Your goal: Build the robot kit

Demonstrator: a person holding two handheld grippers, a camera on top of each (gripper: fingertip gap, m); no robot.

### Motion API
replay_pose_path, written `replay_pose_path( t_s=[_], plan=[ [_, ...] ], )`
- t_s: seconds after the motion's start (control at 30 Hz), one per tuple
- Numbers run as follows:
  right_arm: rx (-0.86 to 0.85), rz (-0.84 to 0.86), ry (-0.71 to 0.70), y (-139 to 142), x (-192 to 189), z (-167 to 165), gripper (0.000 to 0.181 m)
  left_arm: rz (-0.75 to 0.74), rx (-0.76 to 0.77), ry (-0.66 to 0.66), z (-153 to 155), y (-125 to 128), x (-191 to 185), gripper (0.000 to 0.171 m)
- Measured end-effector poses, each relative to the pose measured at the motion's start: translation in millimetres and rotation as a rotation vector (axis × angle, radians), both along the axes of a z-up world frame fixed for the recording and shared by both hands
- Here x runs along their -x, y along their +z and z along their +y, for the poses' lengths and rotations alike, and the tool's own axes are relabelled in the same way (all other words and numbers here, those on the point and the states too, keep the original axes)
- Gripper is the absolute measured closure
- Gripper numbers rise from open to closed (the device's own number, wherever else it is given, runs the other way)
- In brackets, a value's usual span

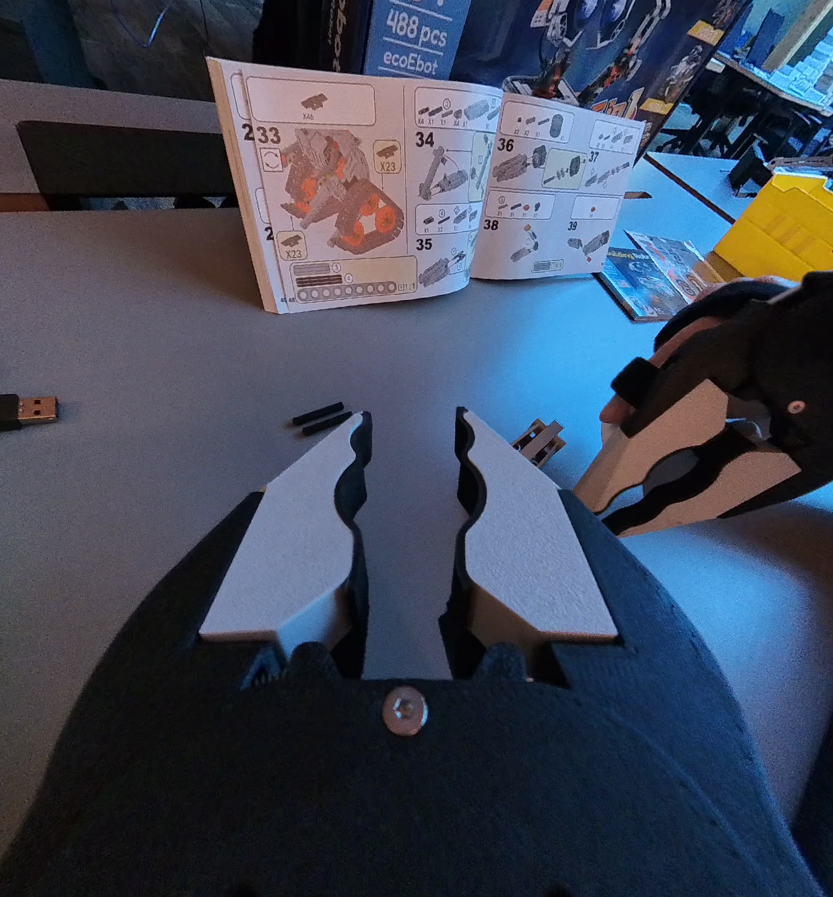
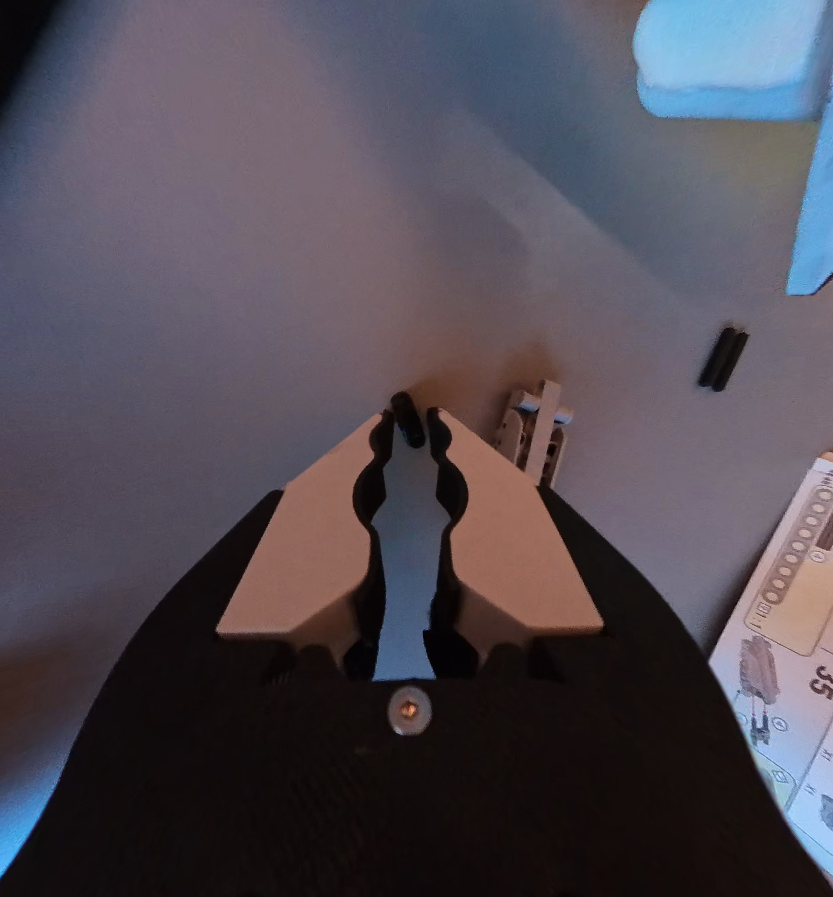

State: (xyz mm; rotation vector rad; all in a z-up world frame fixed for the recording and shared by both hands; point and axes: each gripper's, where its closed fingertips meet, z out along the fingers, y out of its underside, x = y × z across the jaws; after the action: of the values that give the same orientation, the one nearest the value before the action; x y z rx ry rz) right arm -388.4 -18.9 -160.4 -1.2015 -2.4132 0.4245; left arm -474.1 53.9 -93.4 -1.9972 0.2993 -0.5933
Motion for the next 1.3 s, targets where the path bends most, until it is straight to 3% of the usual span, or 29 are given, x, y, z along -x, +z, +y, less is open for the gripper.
replay_pose_path(
  t_s=[0.2, 0.3, 0.37, 0.47, 0.6, 0.73, 0.83, 1.07, 1.3],
  plan=[
    [0.015, -0.045, -0.061, 0, -5, 0, 0.173, -0.009, -0.008, -0.029, -2, 3, -5, 0.140],
    [0.038, 0.095, -0.098, 22, -4, -4, 0.174, -0.048, -0.048, -0.091, -7, 13, -18, 0.137],
    [0.135, 0.218, -0.205, 48, -6, 1, 0.174, -0.081, -0.117, -0.152, -13, 26, -32, 0.132],
    [0.396, 0.366, -0.453, 84, -19, 21, 0.174, -0.055, -0.260, -0.265, -28, 45, -57, 0.126],
    [0.966, 0.579, -0.749, 117, -47, 27, 0.174, 0.135, -0.419, -0.389, -52, 50, -90, 0.119],
    [1.379, 0.683, -0.864, 129, -81, 18, 0.174, 0.273, -0.529, -0.469, -71, 51, -131, 0.121],
    [1.611, 0.766, -0.839, 148, -96, 15, 0.175, 0.387, -0.578, -0.518, -74, 53, -160, 0.120],
    [1.708, 0.718, -0.829, 139, -97, 10, 0.174, 0.553, -0.639, -0.546, -64, 57, -198, 0.133],
    [1.673, 0.662, -0.797, 131, -92, 1, 0.175, 0.447, -0.576, -0.596, -67, 55, -204, 0.148]
  ],
)
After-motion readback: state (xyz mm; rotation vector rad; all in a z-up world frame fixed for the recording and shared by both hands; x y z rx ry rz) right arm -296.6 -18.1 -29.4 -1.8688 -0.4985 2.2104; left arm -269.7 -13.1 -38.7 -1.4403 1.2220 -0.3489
